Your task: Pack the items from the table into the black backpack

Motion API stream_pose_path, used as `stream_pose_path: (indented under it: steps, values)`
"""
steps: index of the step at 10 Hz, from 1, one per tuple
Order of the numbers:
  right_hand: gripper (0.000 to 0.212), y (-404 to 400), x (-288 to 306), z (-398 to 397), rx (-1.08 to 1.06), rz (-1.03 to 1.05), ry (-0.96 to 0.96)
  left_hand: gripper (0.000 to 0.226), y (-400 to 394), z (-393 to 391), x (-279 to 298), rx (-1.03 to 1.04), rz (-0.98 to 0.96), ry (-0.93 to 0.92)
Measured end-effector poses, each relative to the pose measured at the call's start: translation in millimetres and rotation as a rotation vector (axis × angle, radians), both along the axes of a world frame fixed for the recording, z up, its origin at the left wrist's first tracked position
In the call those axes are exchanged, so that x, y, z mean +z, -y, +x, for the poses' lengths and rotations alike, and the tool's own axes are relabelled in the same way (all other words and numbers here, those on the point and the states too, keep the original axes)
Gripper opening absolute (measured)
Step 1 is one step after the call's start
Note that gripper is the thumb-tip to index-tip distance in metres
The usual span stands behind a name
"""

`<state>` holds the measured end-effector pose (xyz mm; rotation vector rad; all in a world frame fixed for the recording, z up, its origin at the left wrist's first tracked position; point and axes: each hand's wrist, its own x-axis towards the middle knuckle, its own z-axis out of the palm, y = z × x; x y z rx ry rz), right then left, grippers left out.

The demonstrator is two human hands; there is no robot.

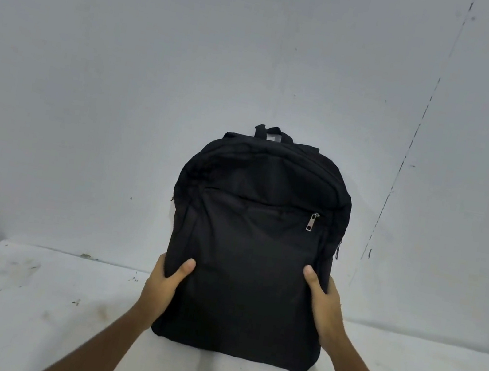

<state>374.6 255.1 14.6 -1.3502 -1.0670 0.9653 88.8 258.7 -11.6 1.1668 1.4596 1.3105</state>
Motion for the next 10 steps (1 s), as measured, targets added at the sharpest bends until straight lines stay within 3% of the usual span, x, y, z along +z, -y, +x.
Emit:
stream_pose_path:
  steps: [2, 4, 5, 6, 7, 8, 10]
  values:
    - [0.065, 0.1, -5.8, -0.9, -0.075, -0.002, -0.020, 0.088, 4.8, 1.9, -0.9, 0.048, 0.010, -0.015]
    - [0.070, 4.3, -5.7, -1.2, -0.072, 0.016, 0.059, 0.071, 14.1, -4.7, -8.8, -0.021, 0.056, -0.070]
    - [0.081, 14.2, -3.1, -5.0, -0.204, 0.132, 0.196, 0.074, 19.1, -11.7, -9.9, -0.054, 0.037, -0.108]
    - [0.090, 25.4, -1.6, -23.1, -0.242, 0.244, 0.334, 0.101, 26.1, -7.4, -8.8, -0.057, 0.109, -0.102]
    - [0.108, 29.1, -7.5, -39.0, -0.229, 0.204, 0.518, 0.124, 34.3, -3.5, -18.4, -0.061, 0.087, -0.192]
    - [0.109, 31.7, -8.0, -36.2, -0.188, 0.162, 0.619, 0.120, 47.9, -8.4, -30.3, -0.104, 0.019, -0.271]
    - [0.105, 48.4, 10.3, -18.5, -0.037, 0.107, 0.504, 0.112, 111.7, -15.9, -44.9, 0.019, -0.003, -0.381]
